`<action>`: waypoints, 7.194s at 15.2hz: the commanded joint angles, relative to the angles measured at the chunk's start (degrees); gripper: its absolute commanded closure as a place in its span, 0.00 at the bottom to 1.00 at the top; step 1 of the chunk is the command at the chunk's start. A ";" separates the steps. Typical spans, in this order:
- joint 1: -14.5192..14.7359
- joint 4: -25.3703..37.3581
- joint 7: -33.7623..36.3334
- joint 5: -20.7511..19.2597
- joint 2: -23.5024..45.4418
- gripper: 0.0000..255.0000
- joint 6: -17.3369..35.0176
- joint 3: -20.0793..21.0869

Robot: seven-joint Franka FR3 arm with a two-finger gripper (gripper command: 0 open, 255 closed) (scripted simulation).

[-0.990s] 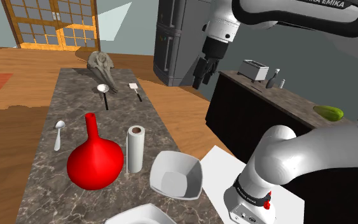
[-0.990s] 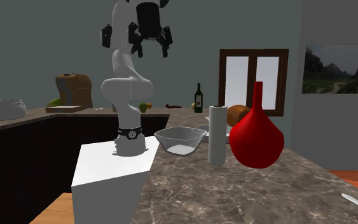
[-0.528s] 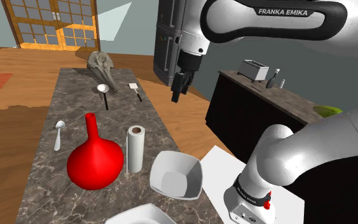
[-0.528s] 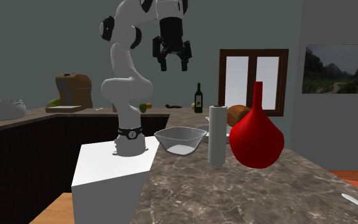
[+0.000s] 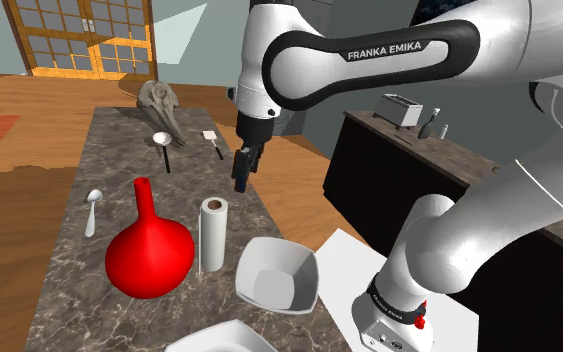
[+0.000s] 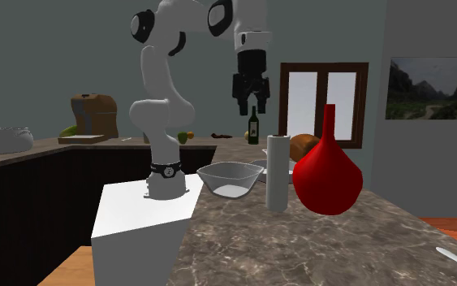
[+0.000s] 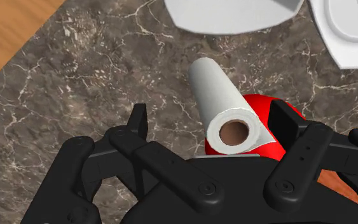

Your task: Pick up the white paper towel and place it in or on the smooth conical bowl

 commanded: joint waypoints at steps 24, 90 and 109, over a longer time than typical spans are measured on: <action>2.29 -1.85 -0.50 -1.10 10.50 1.00 11.36 4.13; 5.66 -4.41 -0.80 3.10 -25.70 1.00 -22.11 0.52; 6.46 -16.37 -1.42 4.80 -27.65 1.00 -12.12 2.16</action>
